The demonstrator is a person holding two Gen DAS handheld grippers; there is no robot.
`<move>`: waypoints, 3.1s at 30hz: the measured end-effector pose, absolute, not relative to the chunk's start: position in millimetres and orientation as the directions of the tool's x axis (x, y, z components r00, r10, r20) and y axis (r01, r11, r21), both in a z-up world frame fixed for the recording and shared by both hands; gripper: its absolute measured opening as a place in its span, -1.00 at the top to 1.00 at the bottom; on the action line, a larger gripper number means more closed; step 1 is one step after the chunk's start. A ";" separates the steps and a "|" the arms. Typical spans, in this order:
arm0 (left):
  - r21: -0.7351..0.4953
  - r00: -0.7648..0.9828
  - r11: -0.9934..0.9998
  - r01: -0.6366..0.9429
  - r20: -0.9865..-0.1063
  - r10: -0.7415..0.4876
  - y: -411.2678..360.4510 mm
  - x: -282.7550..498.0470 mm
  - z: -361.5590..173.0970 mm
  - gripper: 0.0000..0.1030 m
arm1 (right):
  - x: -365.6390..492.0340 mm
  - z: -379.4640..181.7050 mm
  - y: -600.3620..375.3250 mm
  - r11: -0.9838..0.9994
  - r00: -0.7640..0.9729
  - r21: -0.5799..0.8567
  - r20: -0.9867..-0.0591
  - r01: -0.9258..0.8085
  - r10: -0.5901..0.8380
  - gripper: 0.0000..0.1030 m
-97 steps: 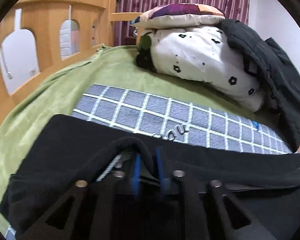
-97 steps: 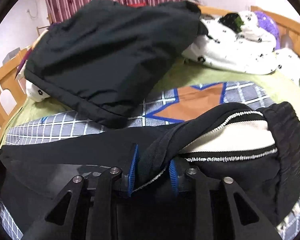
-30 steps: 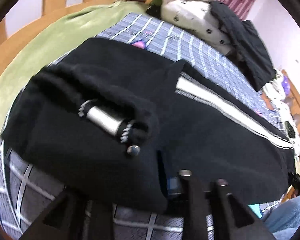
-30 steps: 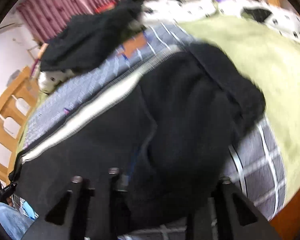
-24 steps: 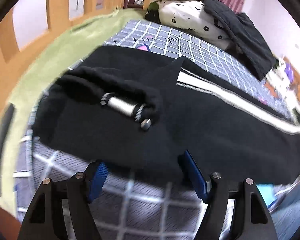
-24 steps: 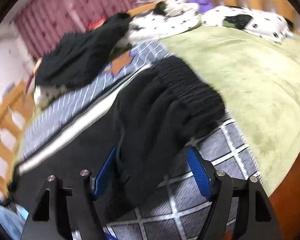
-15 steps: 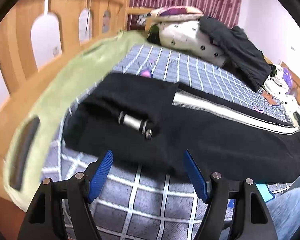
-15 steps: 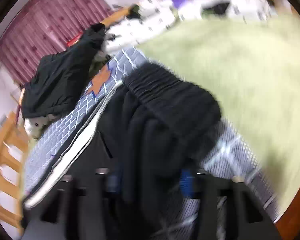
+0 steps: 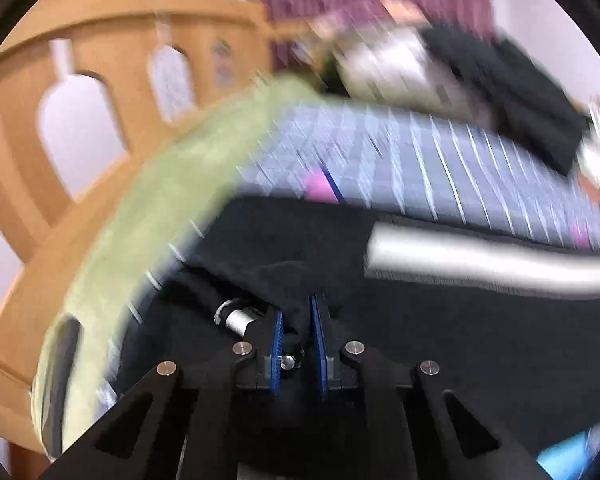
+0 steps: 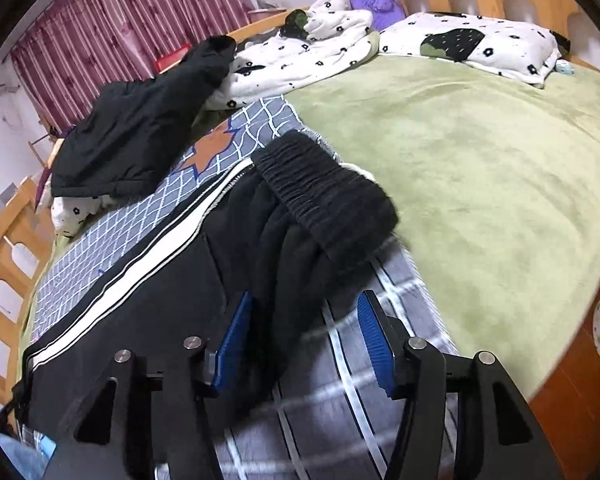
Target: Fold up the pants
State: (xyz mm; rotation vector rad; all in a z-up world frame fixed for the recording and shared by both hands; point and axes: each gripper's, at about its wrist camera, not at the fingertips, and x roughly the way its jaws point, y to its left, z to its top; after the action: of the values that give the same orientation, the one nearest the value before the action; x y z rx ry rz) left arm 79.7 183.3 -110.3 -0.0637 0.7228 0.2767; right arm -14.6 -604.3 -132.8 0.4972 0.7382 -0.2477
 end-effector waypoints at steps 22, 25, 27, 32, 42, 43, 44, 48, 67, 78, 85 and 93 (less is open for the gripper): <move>0.020 0.594 0.980 -0.196 -0.793 0.135 261.1 205.9 -143.4 0.67 | 148.0 -101.2 -391.5 0.990 0.654 0.105 -0.744 -0.092 0.139 -0.08; 0.014 0.634 0.979 -0.204 -0.760 0.143 260.7 209.5 -146.7 0.67 | 177.3 -115.3 -352.9 0.977 0.609 0.053 -0.775 -0.204 0.169 -0.08; 0.026 0.627 0.978 -0.206 -0.764 0.152 259.1 212.8 -150.4 0.65 | 190.4 -121.8 -330.9 0.960 0.589 0.013 -0.787 -0.279 0.182 -0.08; -0.002 0.605 0.980 -0.200 -0.787 0.122 262.5 216.5 -158.4 0.41 | 223.2 -138.5 -295.1 0.917 0.556 -0.039 -0.805 -0.396 0.206 -0.08; -0.082 0.731 0.977 -0.195 -0.677 0.089 269.7 182.7 -123.2 0.65 | 210.4 -125.6 -277.6 0.849 0.611 -0.137 -0.753 -0.510 0.245 0.95; -0.097 0.735 0.976 -0.194 -0.673 0.079 272.7 182.9 -120.6 0.65 | 206.3 -112.3 -286.9 0.867 0.635 -0.080 -0.714 -0.491 0.294 0.95; -0.098 0.733 0.974 -0.203 -0.675 0.085 275.2 186.7 -119.7 0.65 | 204.1 -104.6 -292.3 0.874 0.649 -0.054 -0.692 -0.483 0.316 0.95; -0.075 0.663 0.967 -0.245 -0.741 0.110 277.5 213.7 -145.6 0.64 | 222.6 -118.5 -287.3 0.889 0.657 -0.077 -0.702 -0.452 0.274 0.95; 0.013 0.622 0.983 -0.181 -0.773 0.124 231.0 192.3 -149.1 -0.16 | 242.2 -131.4 -391.5 0.950 0.575 -0.085 -0.811 -0.300 0.109 -0.19; -0.028 0.640 0.990 -0.139 -0.765 0.068 201.2 192.8 -140.4 -0.16 | 250.2 -157.7 -388.0 0.940 0.614 -0.108 -0.779 -0.324 0.122 0.94; -0.068 0.638 0.990 -0.123 -0.769 0.026 189.9 181.3 -138.1 -0.16 | 234.0 -129.0 -403.0 0.982 0.685 -0.056 -0.724 -0.179 0.084 0.66; -0.093 0.585 0.988 -0.120 -0.811 -0.005 188.4 185.7 -170.2 -0.17 | 220.3 -160.2 -450.4 0.993 0.641 -0.113 -0.765 -0.024 -0.071 0.35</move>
State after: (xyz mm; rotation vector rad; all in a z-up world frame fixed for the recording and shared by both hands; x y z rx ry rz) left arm 185.7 188.4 -170.2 -0.1437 0.9450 0.0675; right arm 220.3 -450.4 -160.2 -0.1161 0.8757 -0.0271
